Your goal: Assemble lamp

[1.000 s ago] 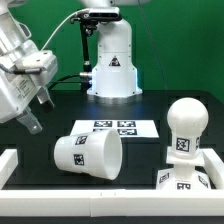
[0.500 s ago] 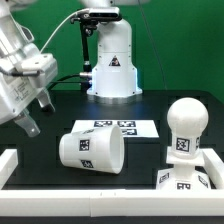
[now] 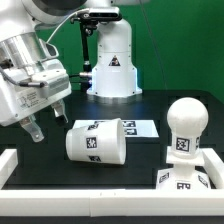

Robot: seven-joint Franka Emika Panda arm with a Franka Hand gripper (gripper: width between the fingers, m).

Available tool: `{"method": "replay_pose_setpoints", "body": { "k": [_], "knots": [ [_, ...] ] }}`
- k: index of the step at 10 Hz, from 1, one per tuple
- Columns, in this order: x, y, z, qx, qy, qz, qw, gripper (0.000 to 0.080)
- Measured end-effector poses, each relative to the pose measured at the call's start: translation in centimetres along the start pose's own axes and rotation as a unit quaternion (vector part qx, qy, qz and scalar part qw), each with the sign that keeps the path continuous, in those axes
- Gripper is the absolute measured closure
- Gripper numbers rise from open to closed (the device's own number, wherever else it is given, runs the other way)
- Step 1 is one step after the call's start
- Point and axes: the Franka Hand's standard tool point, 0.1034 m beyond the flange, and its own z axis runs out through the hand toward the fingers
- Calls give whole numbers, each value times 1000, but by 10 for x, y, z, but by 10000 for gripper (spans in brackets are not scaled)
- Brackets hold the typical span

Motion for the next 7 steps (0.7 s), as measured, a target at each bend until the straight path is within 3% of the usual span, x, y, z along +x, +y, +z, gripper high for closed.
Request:
{"method": "replay_pose_setpoints", "body": {
  "k": [3,6,7],
  "knots": [
    [1,4,15,1,20,-12,1000,101],
    [1,2,20,6,34,-34,999,101],
    [-1,3,23,3,36,-38,999,101]
  ]
}}
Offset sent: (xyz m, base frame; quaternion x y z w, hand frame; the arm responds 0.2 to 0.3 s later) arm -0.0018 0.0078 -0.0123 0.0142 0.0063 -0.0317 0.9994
